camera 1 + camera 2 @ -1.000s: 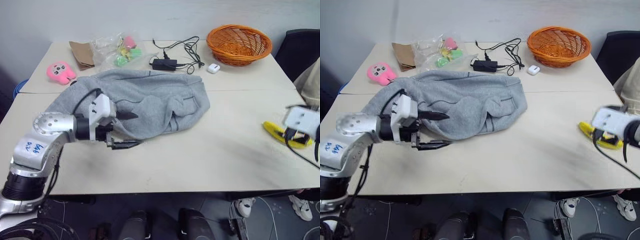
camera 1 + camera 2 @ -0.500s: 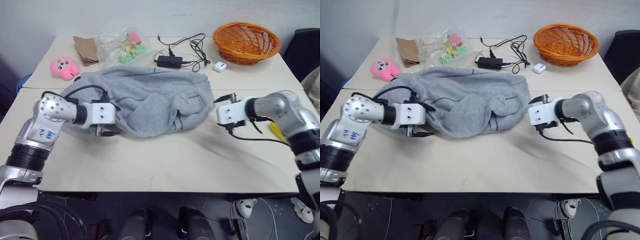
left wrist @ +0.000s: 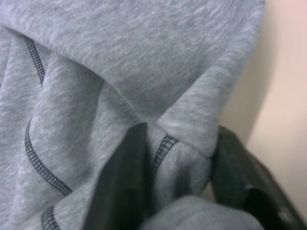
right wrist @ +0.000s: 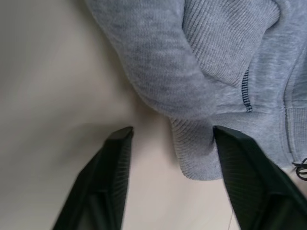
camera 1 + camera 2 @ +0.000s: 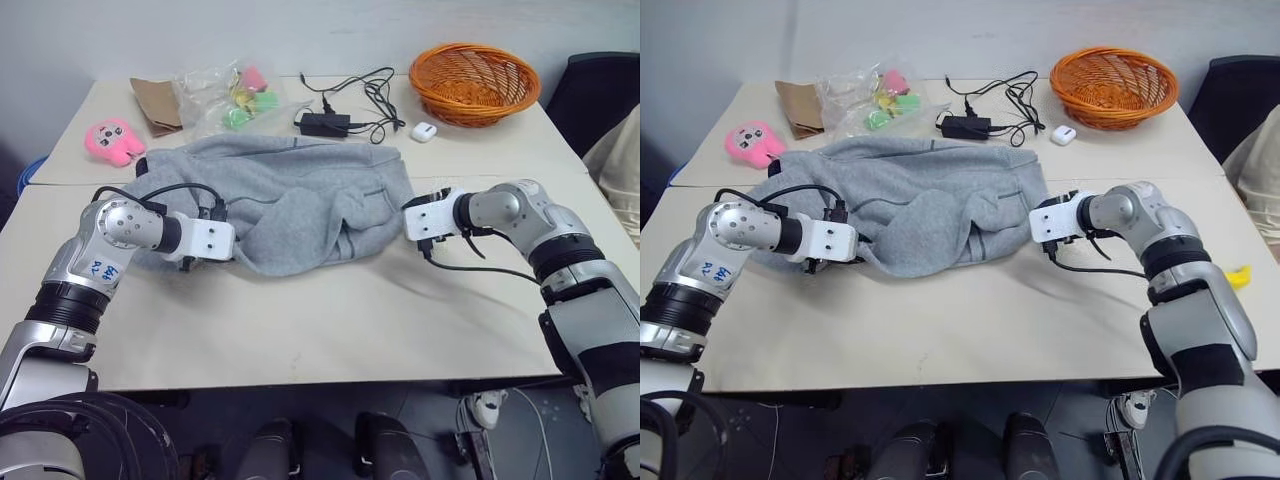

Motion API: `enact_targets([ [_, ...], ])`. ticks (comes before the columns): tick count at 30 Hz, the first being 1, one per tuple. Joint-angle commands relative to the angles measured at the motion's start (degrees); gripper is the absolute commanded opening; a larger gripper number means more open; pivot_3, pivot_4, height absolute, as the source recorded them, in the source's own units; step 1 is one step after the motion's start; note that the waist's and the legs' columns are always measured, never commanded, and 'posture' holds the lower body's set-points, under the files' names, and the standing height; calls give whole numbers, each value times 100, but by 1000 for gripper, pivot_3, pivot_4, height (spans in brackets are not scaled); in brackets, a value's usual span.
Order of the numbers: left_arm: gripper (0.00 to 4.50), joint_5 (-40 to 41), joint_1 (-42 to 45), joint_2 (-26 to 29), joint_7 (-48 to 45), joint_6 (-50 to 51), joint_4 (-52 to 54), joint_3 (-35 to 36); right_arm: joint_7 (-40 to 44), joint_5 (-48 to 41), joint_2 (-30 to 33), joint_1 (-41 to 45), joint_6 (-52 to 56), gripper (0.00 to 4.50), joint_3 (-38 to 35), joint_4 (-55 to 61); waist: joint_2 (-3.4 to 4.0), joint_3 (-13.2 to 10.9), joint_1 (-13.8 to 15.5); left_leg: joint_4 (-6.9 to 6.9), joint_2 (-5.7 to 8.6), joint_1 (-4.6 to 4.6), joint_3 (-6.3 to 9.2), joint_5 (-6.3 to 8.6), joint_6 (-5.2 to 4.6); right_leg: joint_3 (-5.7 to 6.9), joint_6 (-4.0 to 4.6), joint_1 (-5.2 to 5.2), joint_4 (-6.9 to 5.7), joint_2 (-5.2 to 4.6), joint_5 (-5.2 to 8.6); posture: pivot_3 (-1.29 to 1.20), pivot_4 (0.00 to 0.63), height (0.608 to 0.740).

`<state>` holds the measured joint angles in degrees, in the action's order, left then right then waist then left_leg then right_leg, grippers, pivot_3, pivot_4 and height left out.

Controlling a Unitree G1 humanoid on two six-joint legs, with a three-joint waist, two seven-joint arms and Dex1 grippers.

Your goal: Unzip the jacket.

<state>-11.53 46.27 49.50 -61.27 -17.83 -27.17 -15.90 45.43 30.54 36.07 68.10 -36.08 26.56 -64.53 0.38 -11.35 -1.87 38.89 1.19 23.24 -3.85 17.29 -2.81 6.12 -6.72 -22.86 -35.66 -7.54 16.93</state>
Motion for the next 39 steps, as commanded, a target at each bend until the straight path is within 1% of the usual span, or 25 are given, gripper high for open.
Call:
enact_targets([
  [1,546,61,32,118,-57,-51,62,187,-165,-13,-108,210,-25,1420,-66,-132,0,0,1,0,0,0,0,0,0,0,1,0,0,0,0,0,150,740],
  [3,111,85,-3,135,-80,-43,90,220,-252,27,-137,254,-46,741,-50,-193,0,0,5,-1,0,0,0,0,0,0,1,0,0,-1,1,0,150,740],
  [4,0,93,-16,142,-89,-43,99,232,-271,40,-145,265,-56,351,-48,-212,0,0,6,0,1,0,0,0,0,0,1,0,0,-1,1,0,150,740],
  [5,0,106,-40,153,-97,-36,122,248,-252,40,-139,272,-72,57,-51,-220,0,0,6,0,1,0,0,0,0,0,1,0,0,-1,1,0,150,740],
  [7,0,132,-103,178,-113,-12,198,290,-77,-7,-65,249,-168,57,-68,-193,0,0,8,0,1,0,1,0,0,0,1,0,0,-1,1,0,150,740],
  [9,0,221,-271,228,-145,118,427,395,274,-149,105,143,-318,57,-127,-41,1,0,7,0,1,0,1,0,0,0,1,0,0,-2,1,0,150,740],
  [10,0,374,-434,270,-225,331,687,499,548,-312,220,47,-379,57,-205,109,1,0,11,0,2,0,1,0,0,-1,1,0,1,-2,1,0,150,740],
  [12,0,1100,-1034,520,-789,1052,1560,786,1372,-882,563,-321,-430,57,-414,679,1,0,12,-1,2,1,5,1,-1,-1,1,0,1,-3,1,0,150,740],
  [13,0,1368,-1356,691,-1049,1306,1956,907,1826,-1236,759,-592,-335,57,-523,1101,1,0,10,-2,2,3,8,3,-1,-1,1,0,2,-3,1,0,150,740],
  [15,0,1671,-2032,1063,-1332,1735,2620,1124,2741,-2086,1254,-1397,301,57,-768,2376,1,-1,29,-5,-1,3,17,14,-3,-3,1,-1,4,-5,1,0,150,740],
  [16,0,1799,-2386,1263,-1454,1921,2917,1235,3072,-2444,1516,-1823,679,57,-881,3056,2,-1,38,-6,-1,4,27,19,-4,-6,1,0,3,-7,1,0,150,740],
  [19,0,2263,-3622,1816,-1772,2418,3834,1767,3617,-3126,2414,-3140,1565,57,-1223,4895,4,-2,50,-1,-1,5,42,30,-9,-10,2,10,5,-13,1,0,150,740],
  [21,0,2383,-4277,1992,-1761,2672,4248,2126,3720,-3455,2898,-3942,2043,57,-1502,5811,6,-3,50,9,-1,4,39,37,-14,-9,5,24,22,-18,3,0,150,740],
  [24,0,2187,-5173,2076,-1535,2867,4644,2598,3743,-3981,3542,-5319,2754,57,-2086,7013,5,-3,84,21,-4,-13,37,37,-16,-9,4,48,36,-41,3,0,150,740],
  [26,0,1946,-5674,2055,-1390,2763,4779,2829,3707,-4308,3784,-6158,3184,57,-2540,7674,5,-3,134,20,-5,-30,35,44,-9,-12,5,54,48,-54,3,0,150,740],
  [29,0,1433,-6113,1882,-826,2521,4668,2973,3609,-4733,3828,-7277,3823,57,-3238,8565,5,-2,184,16,-11,-33,33,53,1,-16,9,49,47,-54,5,0,150,740],
  [31,0,1083,-6163,1818,-414,2346,4390,2903,3458,-4877,3694,-7721,4153,57,-3512,9020,6,-2,205,12,-12,-33,32,55,4,-15,11,49,48,-53,6,0,150,740],
  [33,0,853,-6249,1844,-233,2144,4140,2856,3297,-4875,3590,-8009,4358,57,-3665,9342,12,2,229,9,-12,-43,28,57,8,-19,12,53,48,-56,6,0,150,740],
  [34,0,911,-6337,1826,-249,2164,4128,2873,3242,-4791,3570,-8124,4367,57,-3699,9437,16,4,253,7,-12,-50,27,70,27,-19,12,57,47,-58,6,0,150,740],
  [36,0,1136,-6495,1774,-323,2248,4204,2909,3178,-4643,3535,-8311,4288,57,-3756,9533,20,6,278,-11,-14,-93,26,75,33,-19,21,89,51,-59,11,0,150,740],
  [39,0,1301,-6623,1736,-356,2263,4264,2917,2944,-4396,3437,-8261,4160,57,-3729,9414,27,13,288,-60,-19,-144,24,80,30,-23,30,127,76,-58,16,0,150,740],
])
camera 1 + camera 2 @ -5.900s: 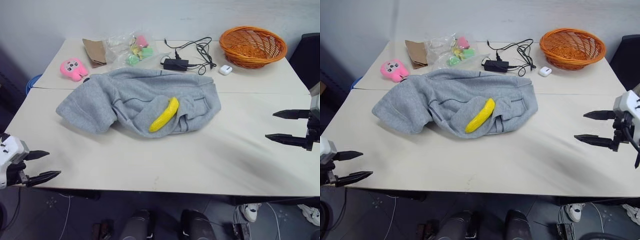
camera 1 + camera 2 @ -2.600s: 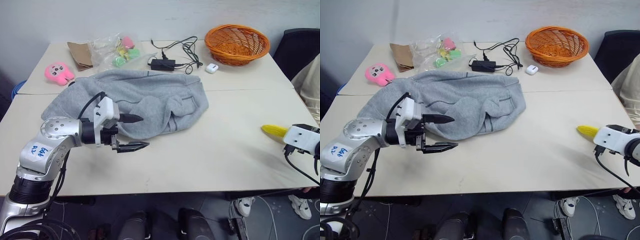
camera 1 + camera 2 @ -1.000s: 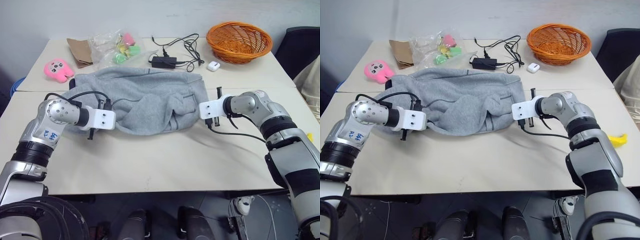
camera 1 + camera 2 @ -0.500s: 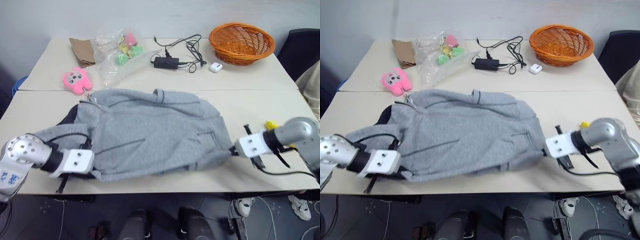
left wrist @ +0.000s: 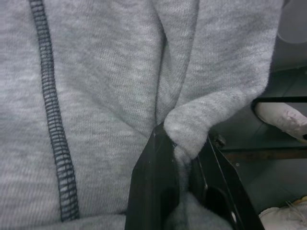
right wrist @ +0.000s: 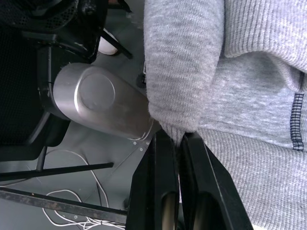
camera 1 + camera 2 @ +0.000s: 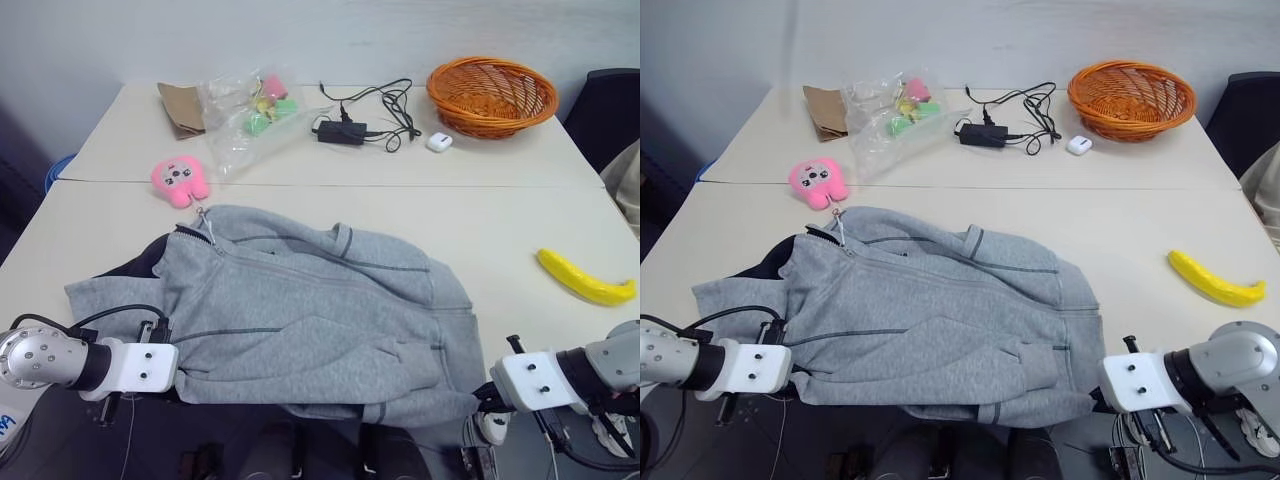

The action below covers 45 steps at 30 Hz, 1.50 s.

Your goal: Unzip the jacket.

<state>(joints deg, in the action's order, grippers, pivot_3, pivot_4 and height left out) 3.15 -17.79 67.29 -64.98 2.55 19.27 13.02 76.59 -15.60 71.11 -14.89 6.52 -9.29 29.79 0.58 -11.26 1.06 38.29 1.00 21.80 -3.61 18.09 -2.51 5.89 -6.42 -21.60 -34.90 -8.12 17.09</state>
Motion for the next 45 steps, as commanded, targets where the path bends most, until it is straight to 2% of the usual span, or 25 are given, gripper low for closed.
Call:
enact_targets([
  [1,0,-117,-249,-61,2,273,-359,30,-197,277,-78,71,-170,57,-136,-76,14,9,-8,-12,0,-9,-9,-1,2,-6,4,1,2,0,2,0,150,740],
  [6,1419,104,-438,-111,-156,396,-182,89,-303,165,-132,105,45,0,-288,-34,37,22,18,-27,-8,-19,-16,-16,5,-2,23,2,2,13,16,0,150,740],
  [9,2378,545,-685,-147,-463,598,33,407,96,-286,-24,-64,338,781,-744,148,35,20,25,-25,-15,-23,-16,-18,5,-2,24,9,2,21,16,0,150,740],
  [12,3284,1659,-766,-125,-1054,1368,446,1097,252,-891,-40,203,777,1728,-1150,211,17,14,-14,-24,-23,-25,-16,-15,5,-4,27,10,2,24,18,0,150,740],
  [15,3284,2650,-582,76,-1720,2124,611,1812,548,-1541,61,565,1182,1728,-1527,139,-4,2,-23,-20,-33,-23,-6,-12,13,0,42,9,0,29,25,0,150,740],
  [17,3284,2810,-248,249,-1919,2219,413,1961,701,-1832,161,865,1414,1728,-1591,-30,-4,2,9,-19,-34,-23,0,-10,19,3,49,10,3,28,29,0,150,740],
  [19,3284,2712,256,381,-1803,2133,108,1784,600,-1868,198,1247,1534,1728,-1395,-270,-4,2,28,-20,-34,-23,4,-10,21,8,54,11,5,28,32,0,150,740],
  [21,3284,2348,837,492,-1590,1857,-246,1327,457,-1611,171,1611,1469,1728,-1006,-525,-3,2,21,-21,-34,-23,3,-9,23,8,57,10,5,28,33,0,150,740],
  [24,3284,1033,1780,588,-1110,912,-1017,74,326,-709,-9,2095,855,1728,-48,-1051,-3,0,6,-28,-32,-27,-8,-9,21,6,60,7,5,31,34,0,150,740],
  [27,3284,499,2361,441,-1043,539,-1351,-716,224,-244,-337,2647,621,1728,683,-1432,-6,2,-22,-32,-31,-13,-23,-11,21,1,59,-12,-2,47,34,0,150,740],
  [31,3284,49,2755,285,-1016,231,-1628,-1319,132,348,-786,3226,331,1728,1417,-1948,-16,3,-104,-4,-32,62,-51,-21,16,15,53,-98,-66,59,31,0,150,740],
  [34,3284,-283,2899,237,-911,-26,-1845,-1582,95,603,-1084,3448,341,1728,1799,-2216,-25,4,-115,-4,-31,52,-69,-32,11,26,52,-96,-71,63,31,0,150,740],
  [38,3284,-505,2889,201,-760,-229,-2036,-1692,205,913,-1127,3452,117,1728,2080,-2481,-25,4,-111,-1,-31,44,-74,-36,7,17,49,-95,-83,57,30,0,150,740],
  [39,3108,-525,2862,196,-722,-244,-2063,-1694,219,928,-1130,3442,107,1762,2109,-2504,-25,4,-109,0,-31,42,-74,-36,7,15,49,-95,-86,54,30,0,150,740],
  [42,2515,-510,2771,205,-678,-243,-2055,-1656,303,903,-1130,3371,78,1157,2140,-2496,-23,5,-112,-2,-34,35,-74,-37,10,13,49,-94,-92,51,30,0,150,740],
  [45,1713,-449,2645,237,-688,-198,-1948,-1598,325,923,-1149,3292,35,200,2151,-2493,-21,7,-113,-2,-34,29,-74,-39,14,11,49,-93,-95,50,30,0,150,740],
])
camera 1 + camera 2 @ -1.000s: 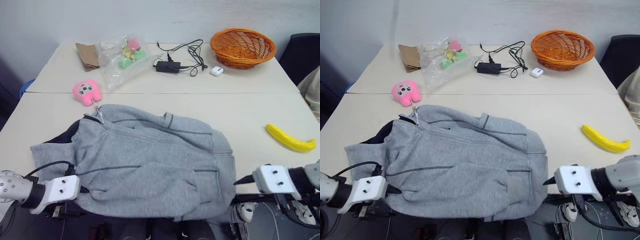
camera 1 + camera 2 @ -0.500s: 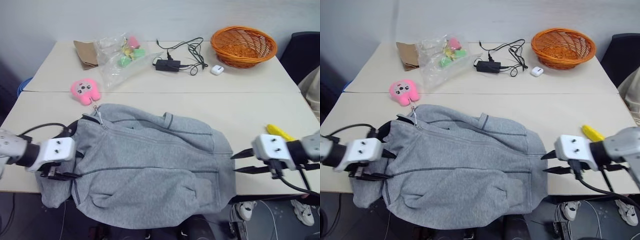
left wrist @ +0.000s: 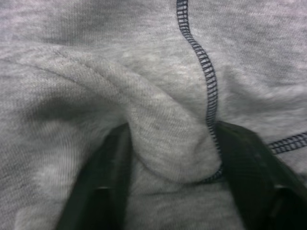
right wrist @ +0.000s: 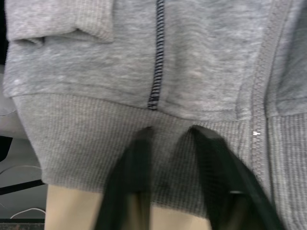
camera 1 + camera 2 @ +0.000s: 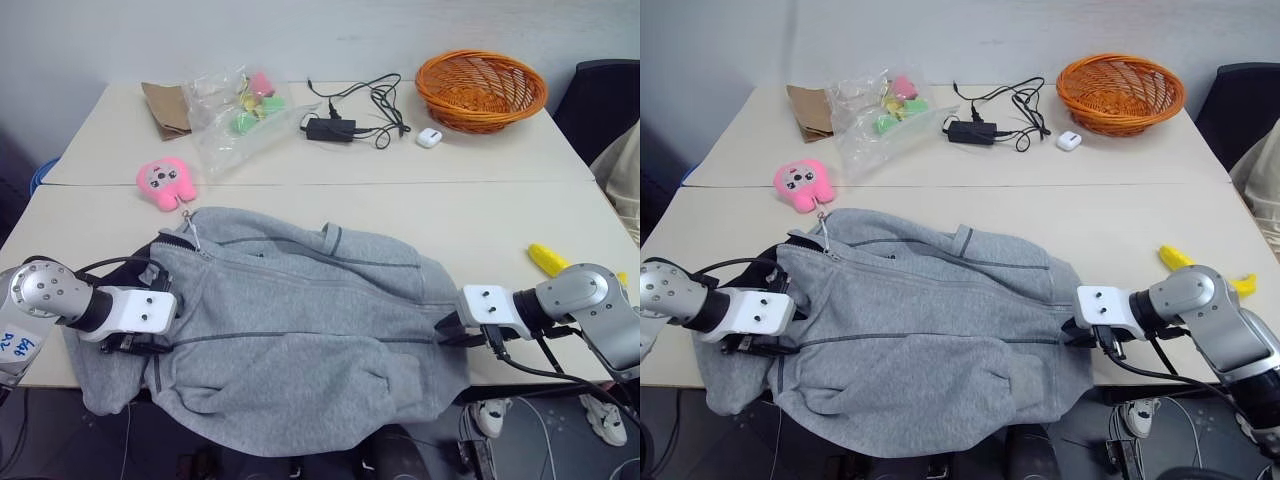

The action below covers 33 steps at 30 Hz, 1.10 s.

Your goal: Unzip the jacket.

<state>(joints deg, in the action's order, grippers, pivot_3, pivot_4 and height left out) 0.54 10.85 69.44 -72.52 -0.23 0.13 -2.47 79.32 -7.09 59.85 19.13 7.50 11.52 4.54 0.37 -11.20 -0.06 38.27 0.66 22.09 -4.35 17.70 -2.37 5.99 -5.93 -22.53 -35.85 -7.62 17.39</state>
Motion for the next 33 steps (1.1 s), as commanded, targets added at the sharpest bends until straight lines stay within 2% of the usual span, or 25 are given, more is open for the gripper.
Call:
enact_targets([
  [1,1459,-165,-263,30,54,92,8,-29,43,93,-27,-136,-96,0,73,29,1,2,-2,0,-1,-1,0,-1,1,0,0,0,0,0,0,0,150,740],
  [3,909,-97,-380,45,15,140,125,28,9,120,-38,-180,-148,0,68,22,1,2,-2,0,-1,-4,0,-1,2,-1,0,2,1,0,0,0,150,740],
  [7,127,11,-640,88,-49,235,348,195,-1,53,35,-316,-160,0,-39,128,0,6,-2,-1,-3,-4,0,1,3,-1,1,3,0,0,0,0,150,740],
  [11,118,232,-1471,341,-266,281,705,757,160,-175,411,-888,-154,0,-409,579,-3,7,-13,-6,-5,-2,1,6,6,-1,2,3,5,1,1,0,150,740],
  [14,117,89,-2211,425,-162,72,896,1223,237,-520,708,-1599,28,0,-857,1145,-3,8,-19,-10,-17,2,-5,24,7,9,8,3,22,-2,4,0,150,740],
  [18,117,46,-2753,415,-142,11,1098,1517,81,-635,805,-2216,122,0,-1165,1609,-4,7,-27,-8,-28,-8,-28,34,4,24,12,7,27,8,7,0,150,740],
  [23,117,193,-2815,176,14,274,1299,1443,-302,-420,638,-2129,120,0,-1100,1581,-10,4,-20,-16,-35,-80,-86,60,-9,-6,12,25,21,4,7,0,150,740],
  [28,117,75,-2816,62,151,404,1275,1367,-526,-320,563,-1985,-14,0,-1131,1524,12,16,-5,-18,-37,-85,-93,72,2,-57,18,19,22,1,10,0,150,740],
  [30,845,83,-2829,9,171,428,1224,1377,-532,-445,577,-1932,139,0,-1228,1552,25,24,-4,-18,-37,-83,-100,72,1,-62,18,17,23,2,10,0,150,740],
  [31,1069,120,-2845,-8,152,449,1212,1401,-498,-586,599,-1894,279,0,-1303,1596,27,24,-3,-17,-37,-84,-103,72,1,-64,18,17,22,2,10,0,150,740],
  [33,1744,329,-2886,-36,24,528,1182,1539,-351,-976,687,-1785,629,455,-1485,1699,29,25,-5,-17,-37,-87,-104,71,-1,-67,18,17,19,3,10,0,150,740],
])
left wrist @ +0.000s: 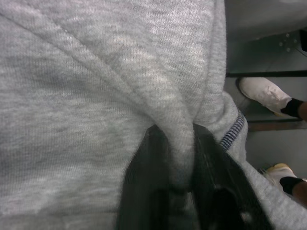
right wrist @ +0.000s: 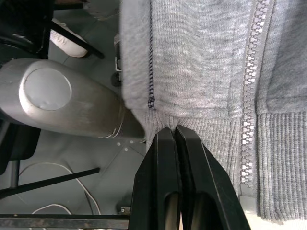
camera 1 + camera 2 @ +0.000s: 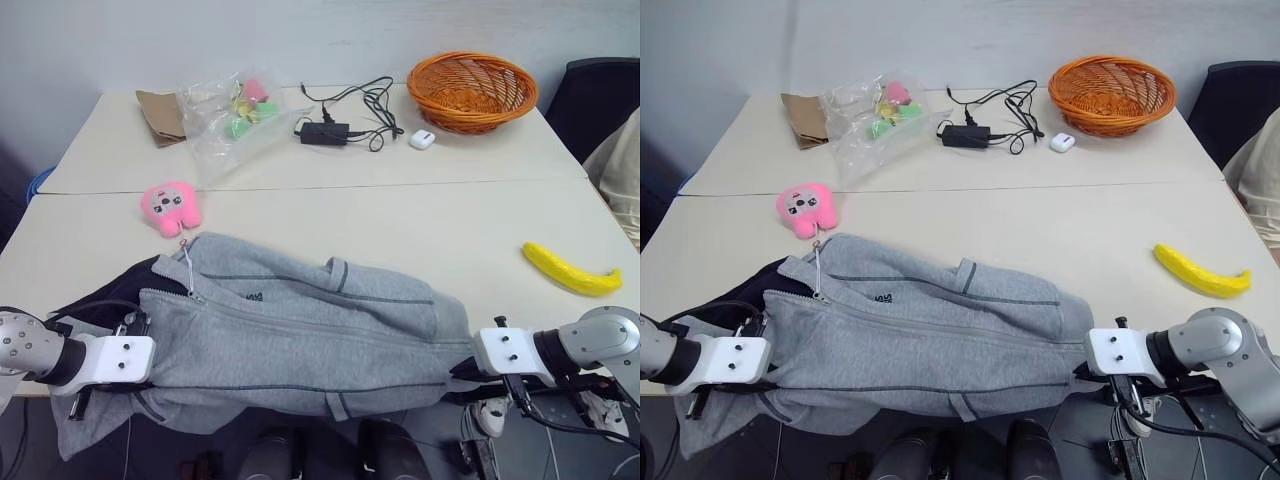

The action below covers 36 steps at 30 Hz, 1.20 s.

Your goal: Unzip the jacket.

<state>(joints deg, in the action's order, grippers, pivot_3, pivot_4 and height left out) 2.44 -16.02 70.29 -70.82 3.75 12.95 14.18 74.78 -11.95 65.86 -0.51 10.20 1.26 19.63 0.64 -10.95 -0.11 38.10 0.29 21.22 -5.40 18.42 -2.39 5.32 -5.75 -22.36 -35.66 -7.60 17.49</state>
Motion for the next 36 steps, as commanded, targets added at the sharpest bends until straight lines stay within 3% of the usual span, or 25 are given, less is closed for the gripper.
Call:
enact_targets([
  [1,2040,282,-217,-136,-220,204,-97,-22,200,-686,140,223,512,666,-551,232,3,1,0,0,0,-1,-1,0,-1,-1,0,0,-1,-1,0,0,150,740],
  [6,3546,1781,176,156,-1321,1216,-94,780,244,-1334,68,1256,1215,2299,-722,-25,-13,-8,-16,2,-8,5,3,1,2,-5,4,-11,-5,-1,1,0,150,740],
  [7,3573,2109,389,311,-1625,1455,-154,898,238,-1447,2,1599,1371,2643,-679,-173,-22,-14,-23,3,-8,8,4,1,3,-5,5,-13,-5,-1,2,0,150,740],
  [10,3573,2761,1436,708,-2113,1964,-489,706,180,-1518,-256,2501,1704,2643,-417,-637,-43,-22,8,8,-10,16,17,6,22,3,14,-16,-2,-1,4,0,150,740],
  [12,3573,2937,2720,699,-2112,2266,-880,36,55,-1364,-537,3045,1882,2643,-126,-995,-44,-21,16,9,-7,19,20,13,34,4,14,-14,1,-3,4,0,150,740],
  [15,3573,2572,4936,265,-2158,2539,-1768,-1264,-123,-922,-961,3713,1933,2643,379,-1591,-47,-21,4,14,2,31,10,-2,5,10,10,-18,-18,4,2,0,150,740],
  [18,3573,950,6754,-616,-2112,1286,-3421,-2802,-138,-467,-1362,4185,1787,2643,887,-2206,-47,-21,11,32,9,50,-11,-16,-9,62,0,-36,-47,40,-3,0,150,740],
  [20,3573,64,7575,-1286,-1927,422,-4572,-3452,-67,-381,-1566,4367,1859,2643,1072,-2448,-48,-20,11,61,9,75,-18,-19,-16,74,-11,-43,-45,51,-9,0,150,740],
  [26,3573,-1006,8526,-2509,-1674,-1017,-6936,-4155,133,21,-1891,4533,1652,2643,1525,-2924,-72,-30,-26,126,5,209,-19,-13,-44,69,-63,-151,-39,53,-40,0,150,740],
  [31,3573,-1358,8748,-3041,-1482,-1530,-7747,-4113,357,224,-2005,4492,1560,2643,1715,-3101,-80,-35,-7,133,11,210,-21,-9,-55,97,-67,-147,-38,33,-42,0,150,740],
  [33,3573,-1410,8777,-3106,-1496,-1629,-7878,-4040,335,317,-2073,4509,1469,2257,1719,-3203,-80,-35,-7,148,11,209,-18,-7,-60,101,-72,-139,-42,29,-45,0,150,740],
  [36,3028,-1456,8800,-3130,-1510,-1708,-7981,-3915,330,407,-2169,4543,1393,1495,1686,-3347,-80,-35,-11,174,12,208,-14,-1,-70,103,-79,-129,-51,22,-50,0,150,740],
])
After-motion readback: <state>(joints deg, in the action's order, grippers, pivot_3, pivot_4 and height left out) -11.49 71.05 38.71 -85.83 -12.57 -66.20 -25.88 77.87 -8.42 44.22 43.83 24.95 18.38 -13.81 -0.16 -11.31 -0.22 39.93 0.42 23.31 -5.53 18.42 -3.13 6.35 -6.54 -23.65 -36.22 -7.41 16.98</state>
